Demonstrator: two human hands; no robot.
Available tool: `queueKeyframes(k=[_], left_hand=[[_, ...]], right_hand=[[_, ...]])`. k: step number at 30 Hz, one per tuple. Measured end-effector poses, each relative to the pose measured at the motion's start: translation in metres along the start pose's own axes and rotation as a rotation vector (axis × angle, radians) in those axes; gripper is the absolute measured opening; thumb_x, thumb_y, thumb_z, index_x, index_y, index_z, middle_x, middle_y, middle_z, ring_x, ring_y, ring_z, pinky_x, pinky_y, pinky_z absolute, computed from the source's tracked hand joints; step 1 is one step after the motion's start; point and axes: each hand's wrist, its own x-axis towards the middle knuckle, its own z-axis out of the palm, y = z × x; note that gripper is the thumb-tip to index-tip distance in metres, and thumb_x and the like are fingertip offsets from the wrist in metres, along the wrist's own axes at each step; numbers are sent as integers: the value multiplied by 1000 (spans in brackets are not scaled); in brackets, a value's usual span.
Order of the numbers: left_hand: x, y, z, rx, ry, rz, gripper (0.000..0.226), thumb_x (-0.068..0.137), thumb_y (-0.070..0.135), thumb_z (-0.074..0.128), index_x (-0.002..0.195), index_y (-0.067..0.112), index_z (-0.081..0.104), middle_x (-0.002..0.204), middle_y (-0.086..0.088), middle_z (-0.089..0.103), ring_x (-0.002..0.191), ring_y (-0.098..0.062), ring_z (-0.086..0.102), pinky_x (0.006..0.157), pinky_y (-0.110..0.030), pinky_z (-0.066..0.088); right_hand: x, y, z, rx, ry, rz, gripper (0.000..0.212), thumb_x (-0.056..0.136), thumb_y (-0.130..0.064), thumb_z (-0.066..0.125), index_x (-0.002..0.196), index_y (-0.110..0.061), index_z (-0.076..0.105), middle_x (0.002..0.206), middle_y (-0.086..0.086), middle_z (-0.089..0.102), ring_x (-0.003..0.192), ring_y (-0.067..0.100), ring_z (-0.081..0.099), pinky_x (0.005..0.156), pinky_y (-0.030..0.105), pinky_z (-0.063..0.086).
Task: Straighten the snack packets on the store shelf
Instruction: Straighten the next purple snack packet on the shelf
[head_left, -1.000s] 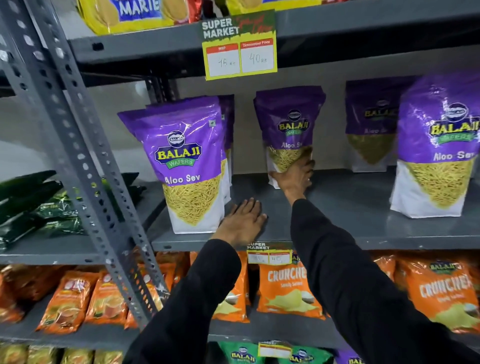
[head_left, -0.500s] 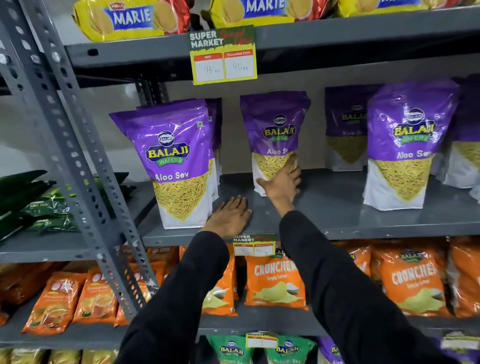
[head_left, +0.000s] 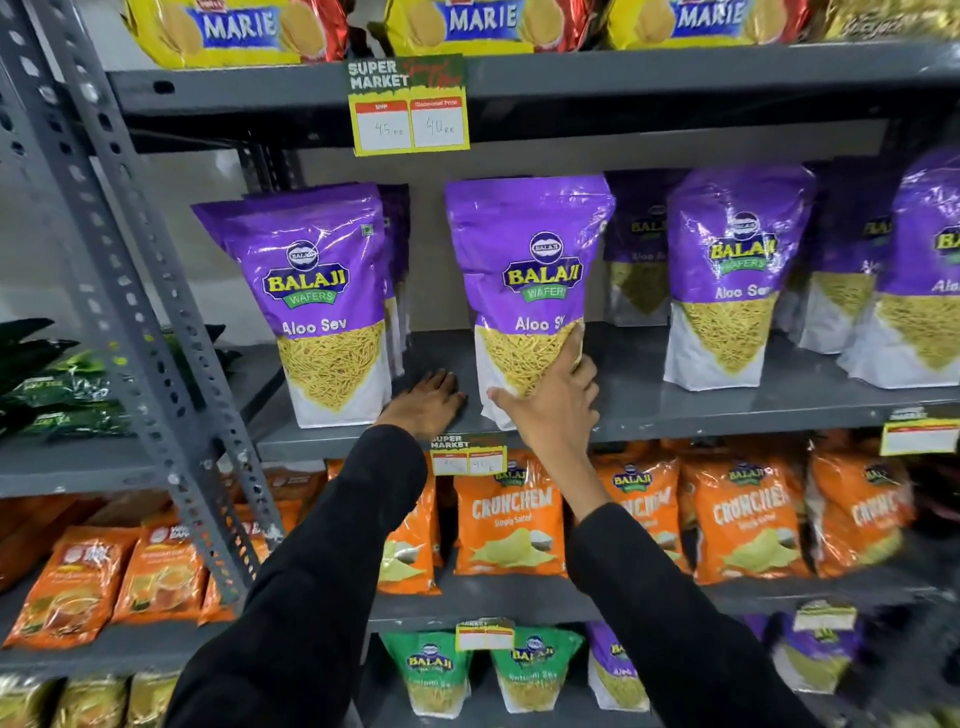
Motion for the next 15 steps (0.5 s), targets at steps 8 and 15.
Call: queueKeyframes(k=[8,15], left_hand=[[-2,-5,3,-12,26,14,56,106,37,20,156,14,22,169,-8,11,157,-26,5,126,-49,15],[-16,5,3,-65,133,-7,55,106,37,26,155,14,23,168,-10,15,155,-29,15,123,-46,19]], right_hand=[[-15,3,-13,15,6,-34,134,66,-66,82,159,-24,-5,156,19,25,140,44,32,105,66,37],[-12,29,-27,413,8,-102,84,95,-63,52,159,-24,15,156,7,31,144,25,31,115,60,33]])
